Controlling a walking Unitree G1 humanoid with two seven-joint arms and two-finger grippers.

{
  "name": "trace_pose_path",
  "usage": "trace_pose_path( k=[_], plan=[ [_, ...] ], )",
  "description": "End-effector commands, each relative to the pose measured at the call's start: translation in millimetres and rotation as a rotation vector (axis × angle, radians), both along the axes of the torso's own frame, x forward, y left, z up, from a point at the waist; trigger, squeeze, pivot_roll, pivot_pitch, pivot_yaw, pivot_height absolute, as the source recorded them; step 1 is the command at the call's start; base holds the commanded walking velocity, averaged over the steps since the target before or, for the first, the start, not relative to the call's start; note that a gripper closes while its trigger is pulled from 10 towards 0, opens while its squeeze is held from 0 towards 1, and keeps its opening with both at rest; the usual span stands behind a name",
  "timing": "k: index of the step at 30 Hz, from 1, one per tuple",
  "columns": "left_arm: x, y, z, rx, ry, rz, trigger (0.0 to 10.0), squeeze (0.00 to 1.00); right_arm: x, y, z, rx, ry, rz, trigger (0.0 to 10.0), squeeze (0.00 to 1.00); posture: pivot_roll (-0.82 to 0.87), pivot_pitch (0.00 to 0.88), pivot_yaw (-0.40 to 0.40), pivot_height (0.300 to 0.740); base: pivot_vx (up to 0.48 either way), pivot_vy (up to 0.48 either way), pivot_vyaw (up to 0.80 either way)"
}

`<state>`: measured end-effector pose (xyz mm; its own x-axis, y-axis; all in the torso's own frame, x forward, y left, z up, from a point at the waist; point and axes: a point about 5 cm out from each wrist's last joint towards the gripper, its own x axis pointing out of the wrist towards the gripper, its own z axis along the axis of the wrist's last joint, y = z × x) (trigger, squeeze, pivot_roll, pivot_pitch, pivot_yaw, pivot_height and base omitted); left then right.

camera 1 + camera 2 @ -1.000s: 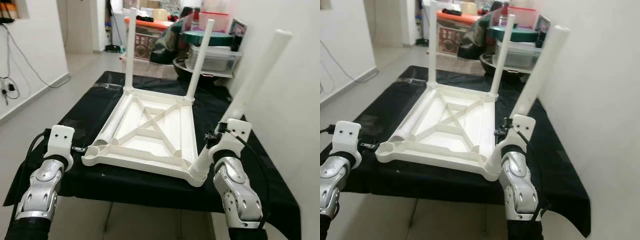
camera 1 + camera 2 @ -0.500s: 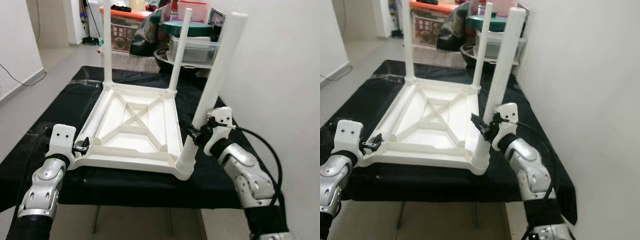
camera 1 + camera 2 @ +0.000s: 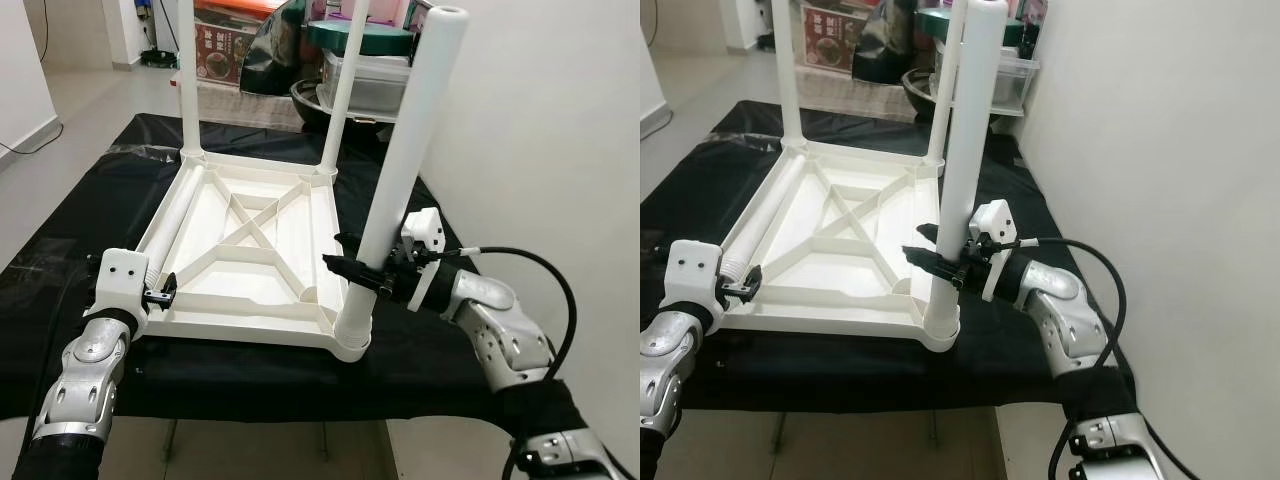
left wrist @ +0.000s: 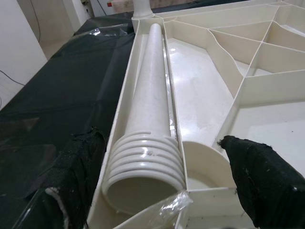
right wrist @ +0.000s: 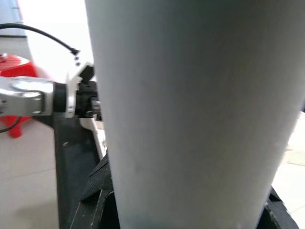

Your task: Building children table

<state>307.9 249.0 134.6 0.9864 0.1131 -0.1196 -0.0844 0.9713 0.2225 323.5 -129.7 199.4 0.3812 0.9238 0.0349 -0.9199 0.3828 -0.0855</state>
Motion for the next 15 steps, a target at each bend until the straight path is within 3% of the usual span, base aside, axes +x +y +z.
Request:
trace_pose_path(
  k=[1, 5, 7, 10, 12, 13, 15],
  plan=[
    [-2.2, -2.1, -2.2, -0.011, 0.009, -0.004, 10.0, 0.0, -2.9, 10.5, -33.0, -0.01, 0.151, 0.032, 0.0, 0.0, 0.17, 0.0, -0.168, 0.74, 0.0, 0.0, 0.0],
    [-2.4, -1.9, -2.2, -0.015, 0.01, -0.002, 10.0, 0.0, 3.3, 10.4, -35.9, -0.002, 0.151, -0.062, 0.0, 0.0, 0.17, 0.0, -0.166, 0.74, 0.0, 0.0, 0.0],
    [-3.2, -1.5, -2.2, -0.017, 0.012, -0.001, 10.0, 0.0, 10.3, 9.3, -41.5, -0.012, 0.136, -0.208, 0.0, 0.0, 0.16, 0.0, -0.162, 0.74, 0.0, 0.0, 0.0],
    [-3.8, -1.1, -2.2, -0.018, 0.013, 0.001, 10.0, 0.0, 18.9, 3.1, -50.4, 0.033, 0.193, -0.45, 0.0, 0.0, 0.16, 0.0, -0.157, 0.74, 0.0, 0.0, 0.0],
    [-3.3, -1.1, -2.1, -0.018, 0.014, 0.002, 10.0, 0.0, 19.5, -3.9, -61.5, 0.053, 0.224, -0.601, 0.0, 0.0, 0.16, 0.0, -0.151, 0.74, 0.0, 0.0, 0.0],
    [-3.3, -1.1, -2.1, -0.018, 0.014, 0.002, 10.0, 0.0, 19.5, -3.9, -61.5, 0.053, 0.224, -0.601, 0.0, 0.0, 0.16, 0.0, -0.151, 0.74, 0.0, 0.0, 0.0],
    [-2.4, -0.8, -1.1, -0.017, 0.013, 0.003, 10.0, 0.0, 16.8, -14.3, -78.2, 0.043, 0.287, -0.765, 0.0, 0.0, 0.16, 0.0, -0.146, 0.74, 0.0, 0.0, 0.0]
  ],
)
